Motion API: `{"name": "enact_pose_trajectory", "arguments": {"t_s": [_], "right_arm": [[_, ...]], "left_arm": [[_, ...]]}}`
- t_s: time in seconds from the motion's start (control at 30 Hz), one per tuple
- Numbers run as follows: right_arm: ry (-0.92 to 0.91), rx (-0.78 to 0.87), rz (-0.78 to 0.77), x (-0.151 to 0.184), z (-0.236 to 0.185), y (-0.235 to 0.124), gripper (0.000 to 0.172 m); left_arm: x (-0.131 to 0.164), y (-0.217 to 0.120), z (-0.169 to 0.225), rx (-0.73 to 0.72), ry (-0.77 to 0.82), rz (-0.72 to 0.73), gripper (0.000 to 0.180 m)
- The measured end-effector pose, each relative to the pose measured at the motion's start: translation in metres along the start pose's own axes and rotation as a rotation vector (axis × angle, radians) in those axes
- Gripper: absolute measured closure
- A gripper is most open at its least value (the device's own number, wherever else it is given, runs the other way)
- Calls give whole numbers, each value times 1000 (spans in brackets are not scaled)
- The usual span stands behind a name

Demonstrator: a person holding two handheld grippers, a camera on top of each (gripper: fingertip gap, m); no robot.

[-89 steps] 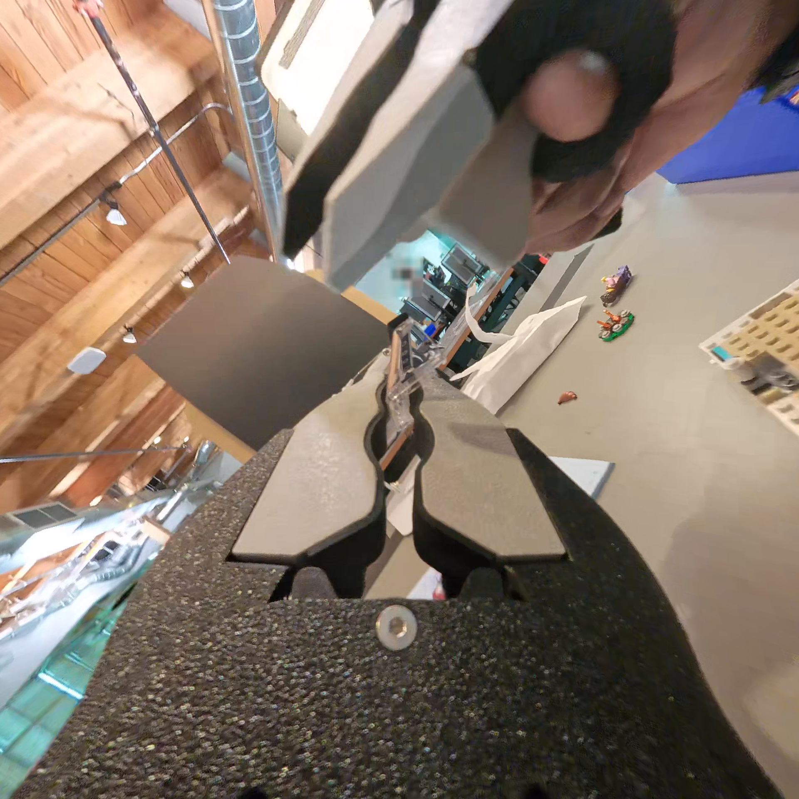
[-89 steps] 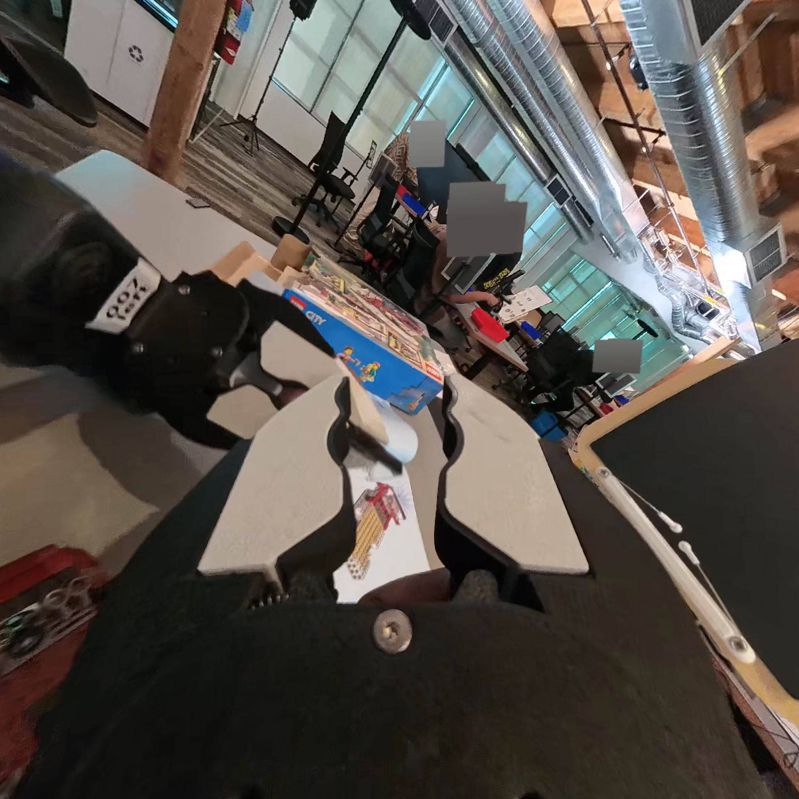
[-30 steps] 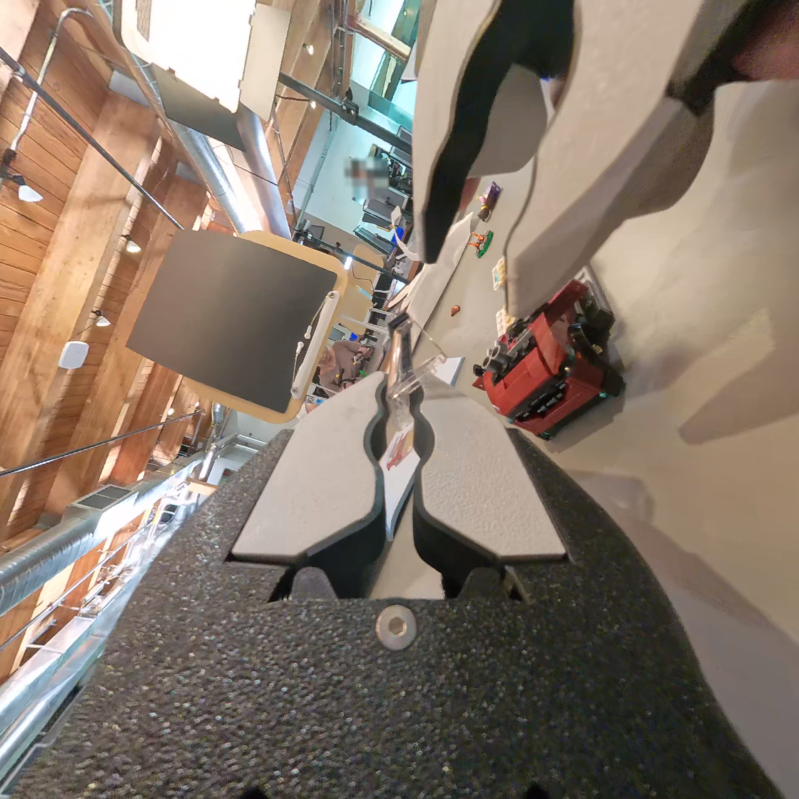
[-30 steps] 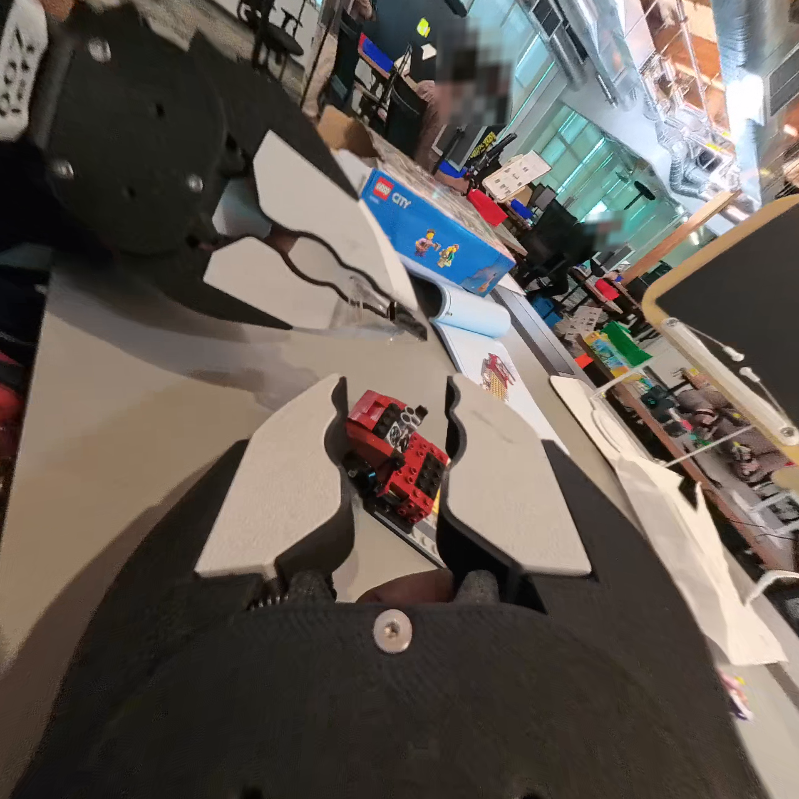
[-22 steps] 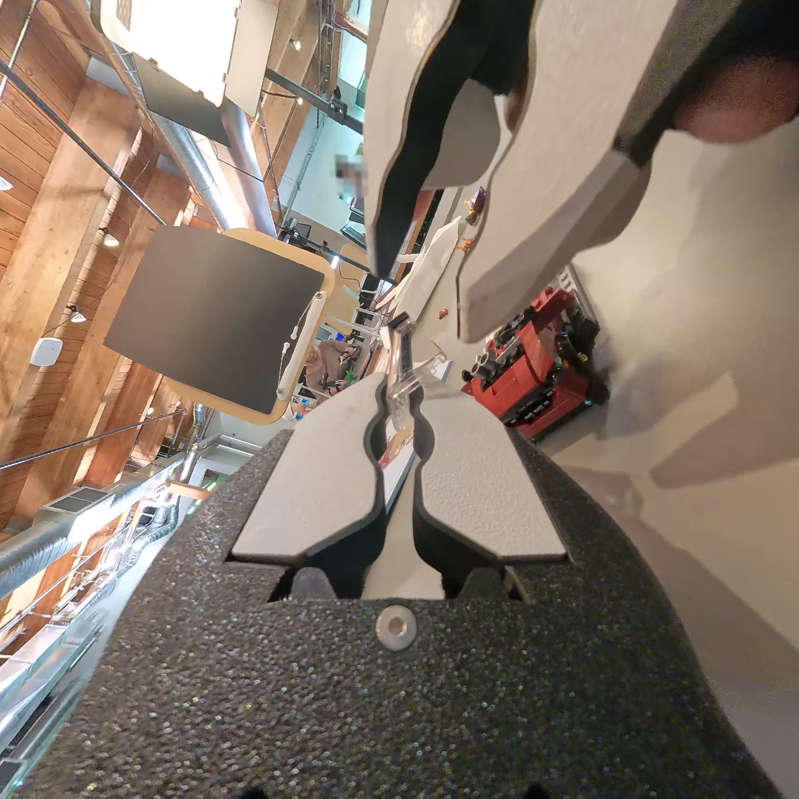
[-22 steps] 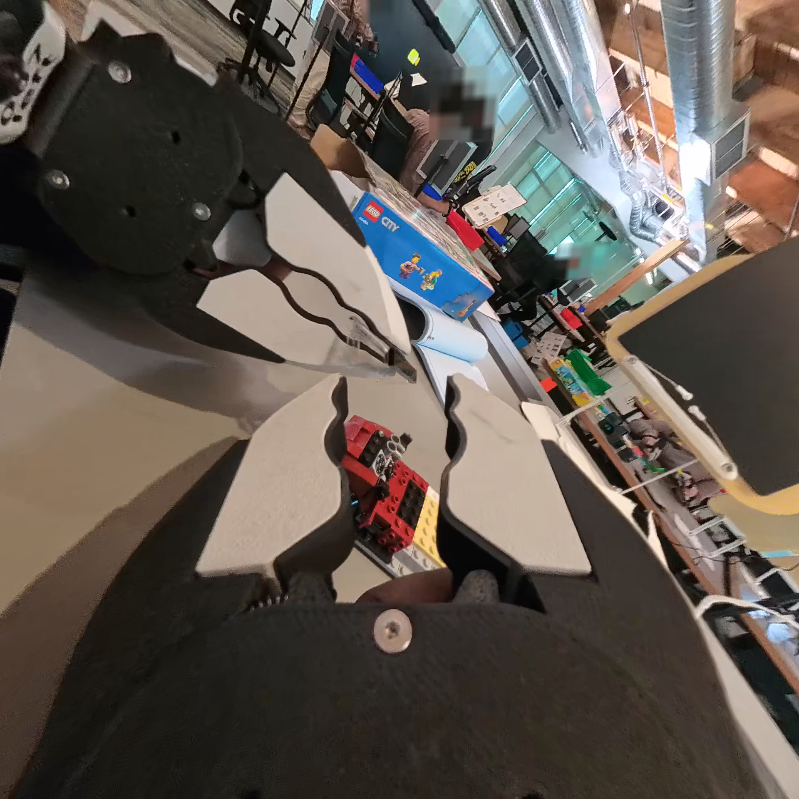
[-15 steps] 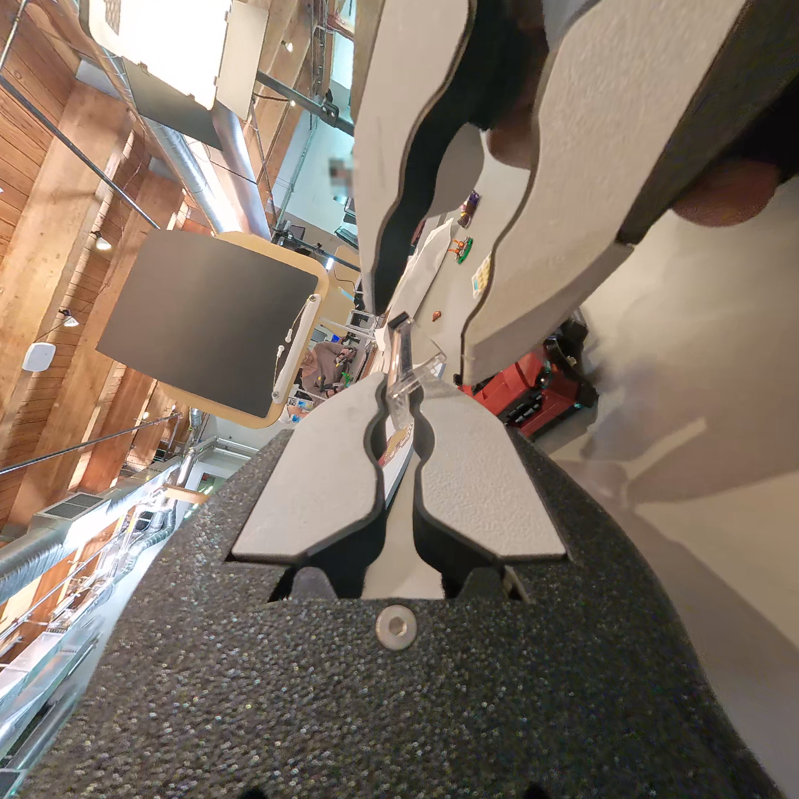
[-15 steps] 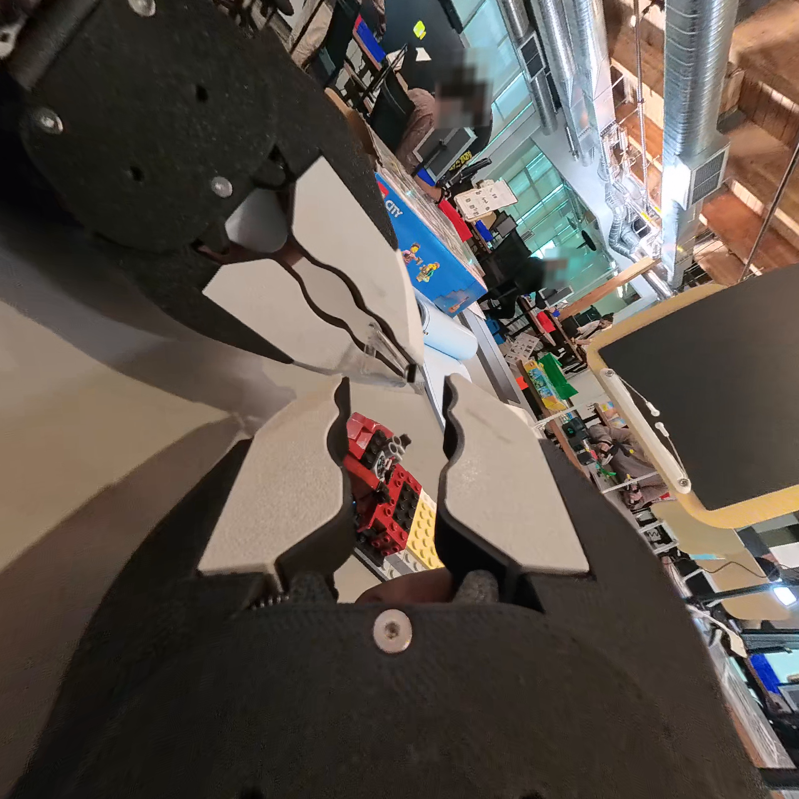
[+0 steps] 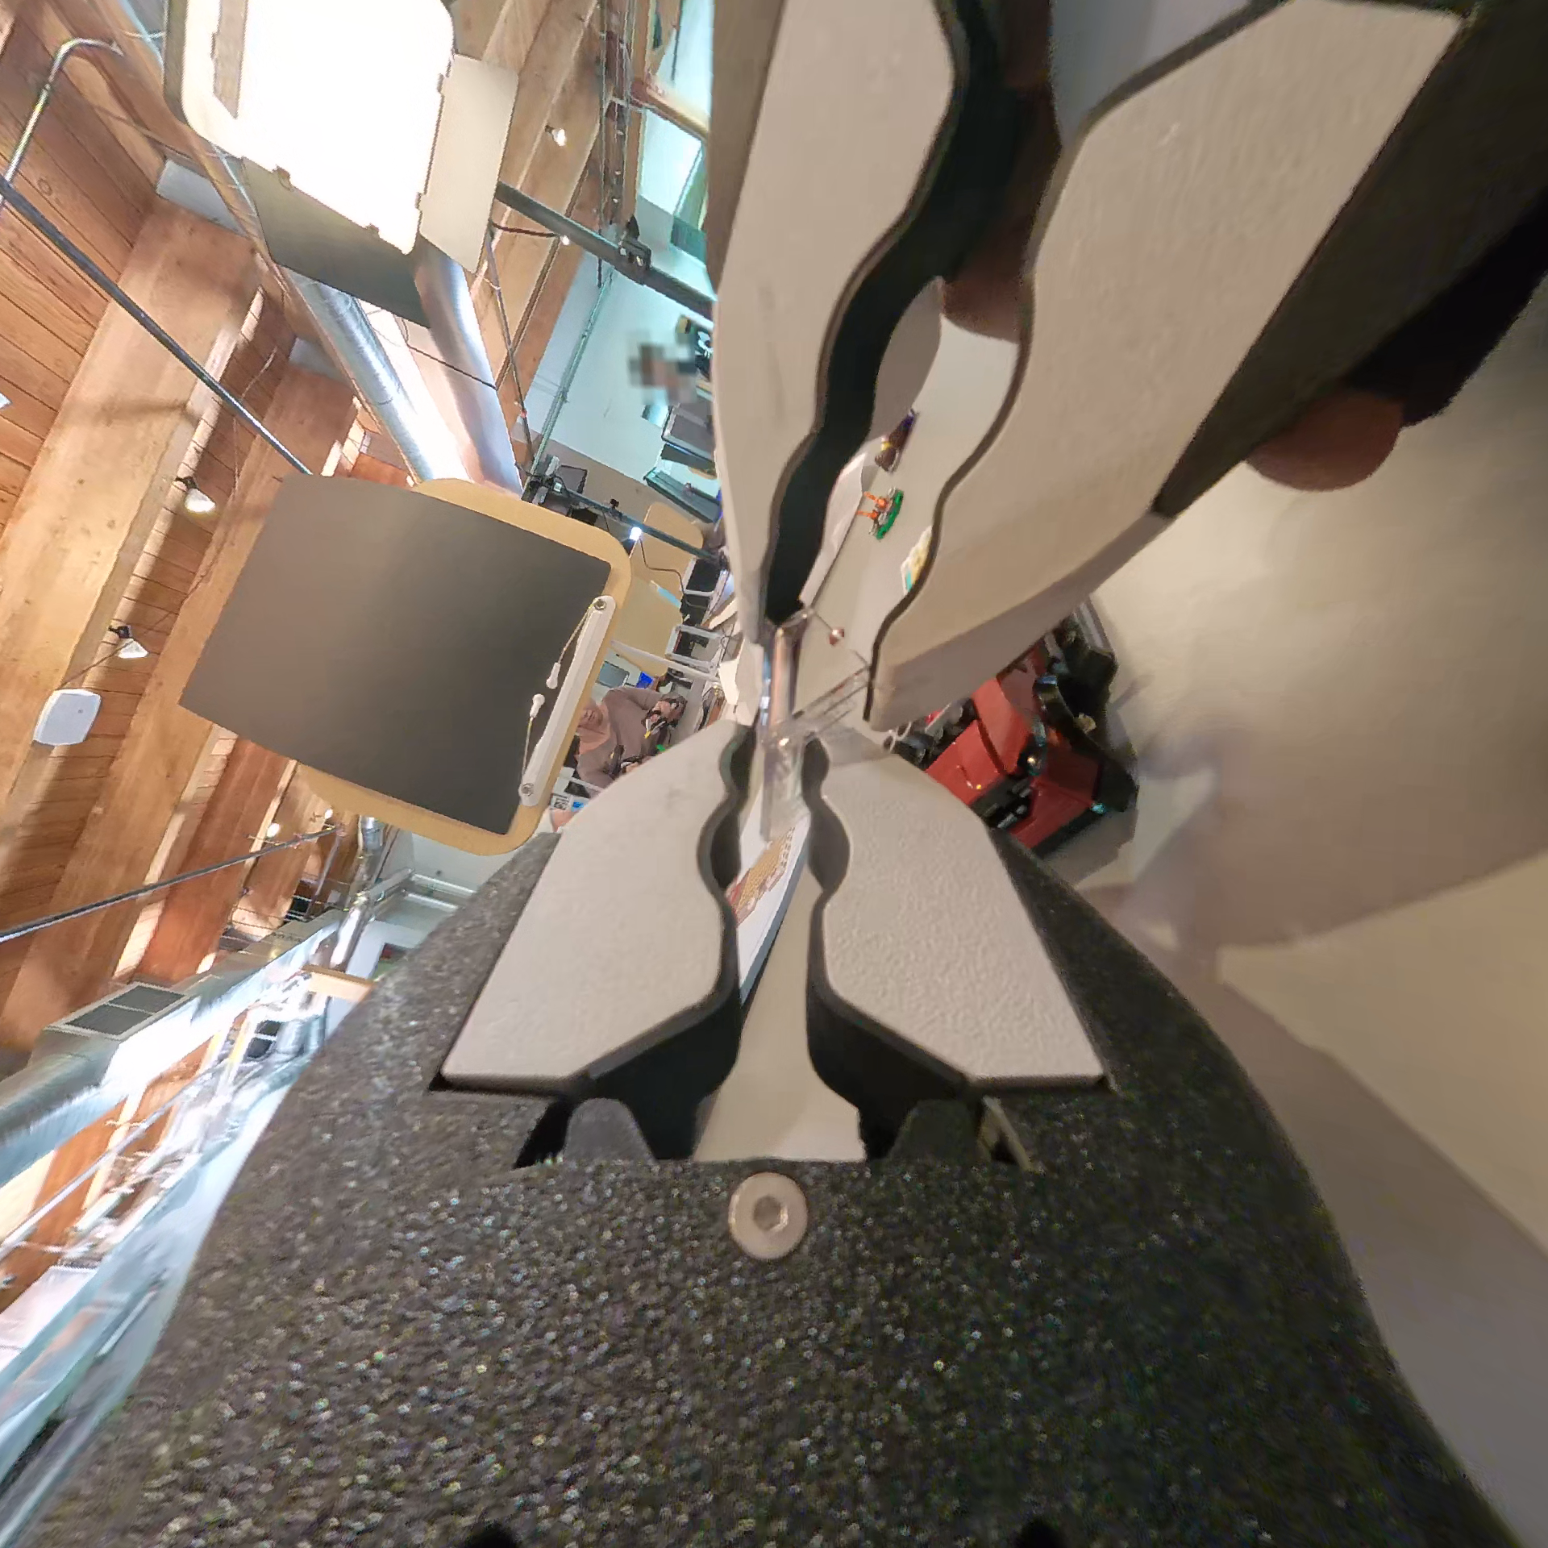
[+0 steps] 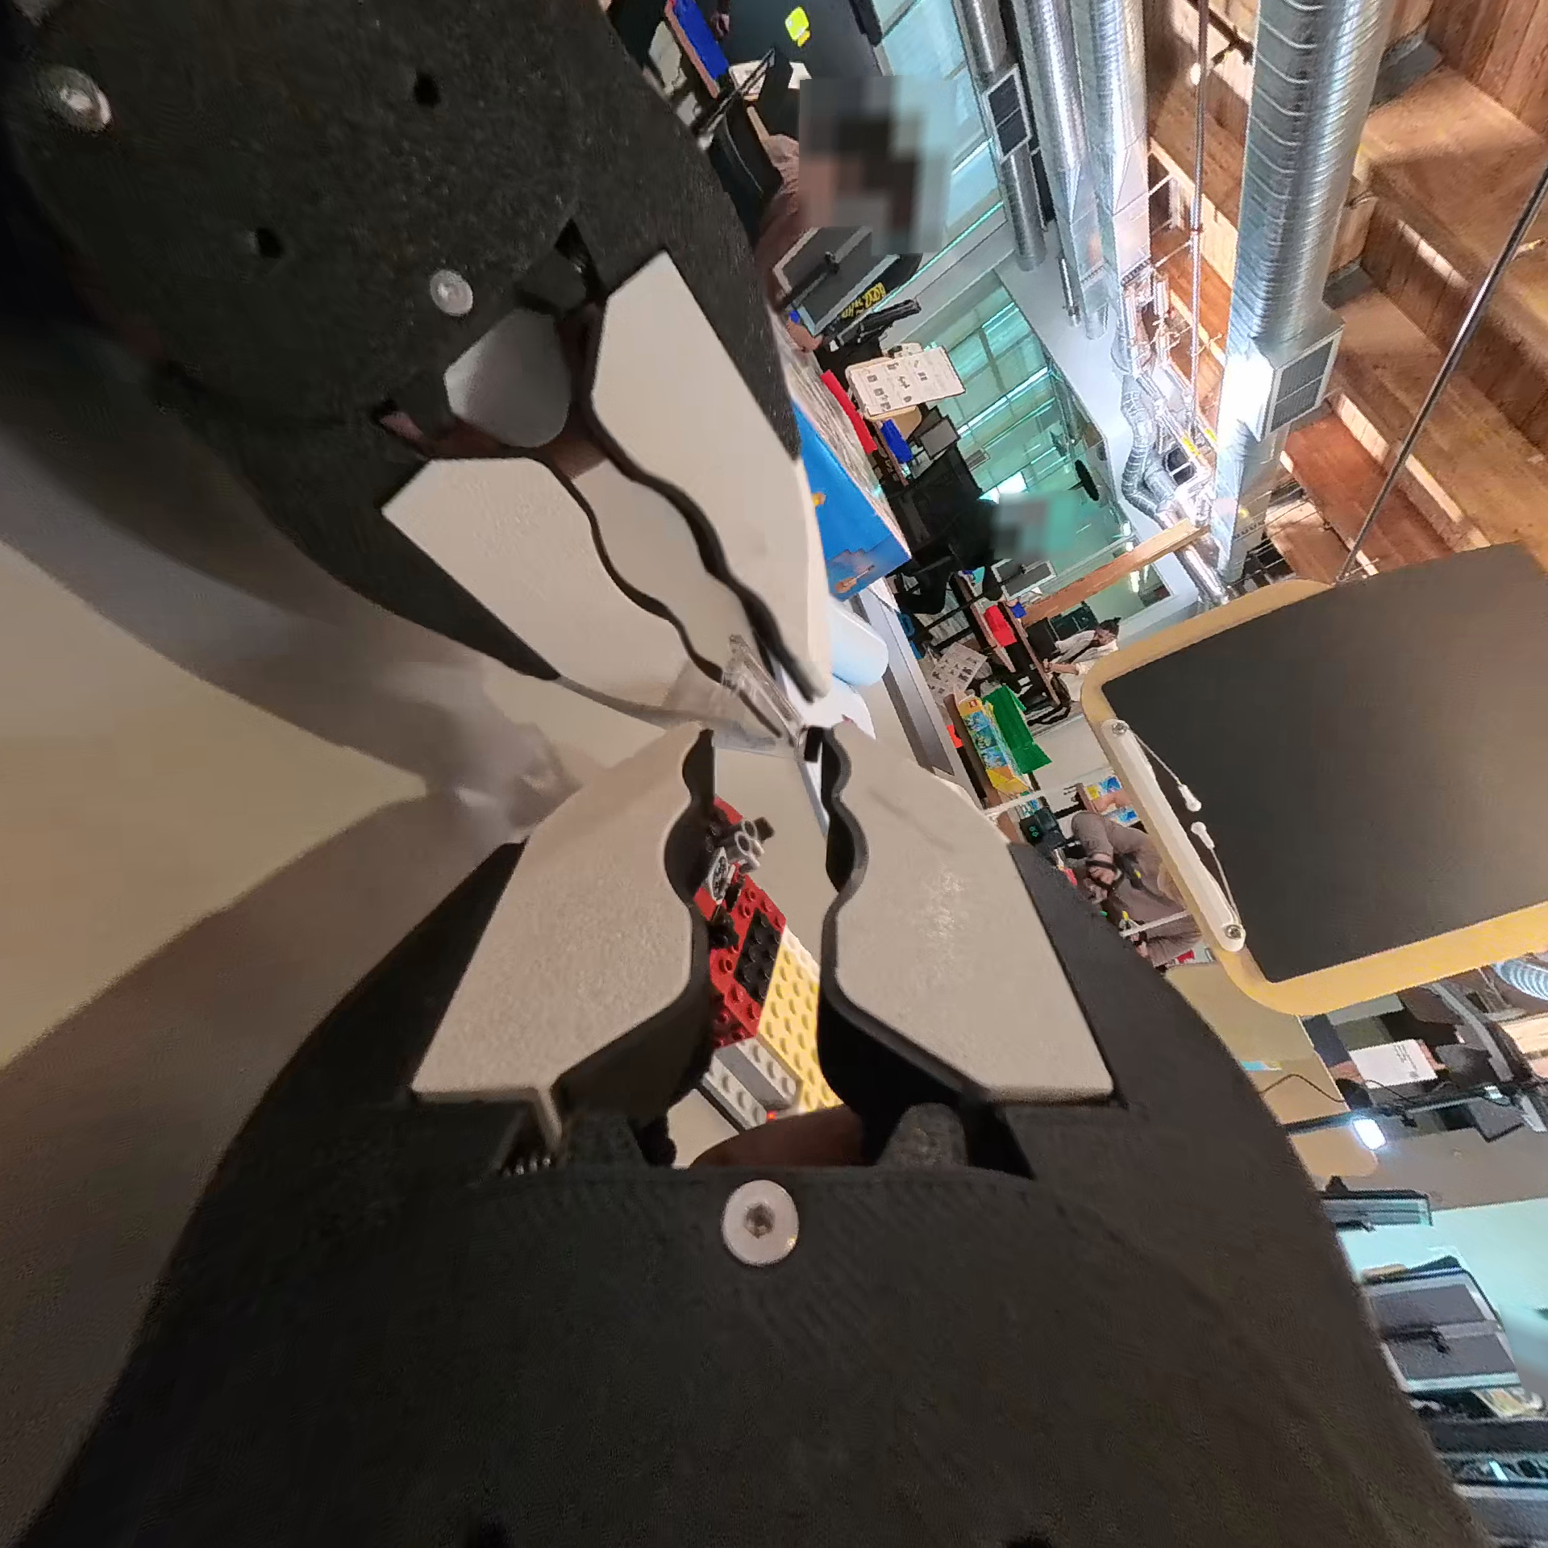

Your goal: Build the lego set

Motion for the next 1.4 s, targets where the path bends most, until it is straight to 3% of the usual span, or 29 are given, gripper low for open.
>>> {"name": "enact_pose_trajectory", "arguments": {"t_s": [0.13, 0.3, 0.43, 0.63, 0.77, 1.03, 1.1, 1.4], "right_arm": [[14, 37, 1, 3, 7, -5, 148], [8, 69, 3, 13, 14, -17, 147], [5, 98, -15, 27, 21, -29, 147], [2, 134, -43, 38, 29, -39, 148], [-9, 135, -51, 38, 28, -38, 148], [-32, 119, -59, 39, 24, -36, 147], [-38, 110, -54, 38, 22, -36, 148], [-131, -42, 4, 26, 6, -29, 148]], "left_arm": [[4, 1, -4, 19, -98, 1, 147], [10, -1, -10, 75, -292, -3, 138], [15, 0, -2, 261, -616, -62, 124], [23, 4, 21, 485, -873, -287, 107], [25, 10, 36, 535, -922, -384, 106], [40, 21, 53, 535, -838, -532, 112], [39, 21, 55, 556, -825, -528, 122], [30, 19, 56, 673, -780, -433, 123]]}}
Point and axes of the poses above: each gripper's, where its closed fingertips meet, y out along the fingers, x out of its underside, z = x × y across the jaws, the point moved 1 cm from there along -y, back along the fingers, and after that the axes turned 12 degrees about -y, right-handed, at the moved point
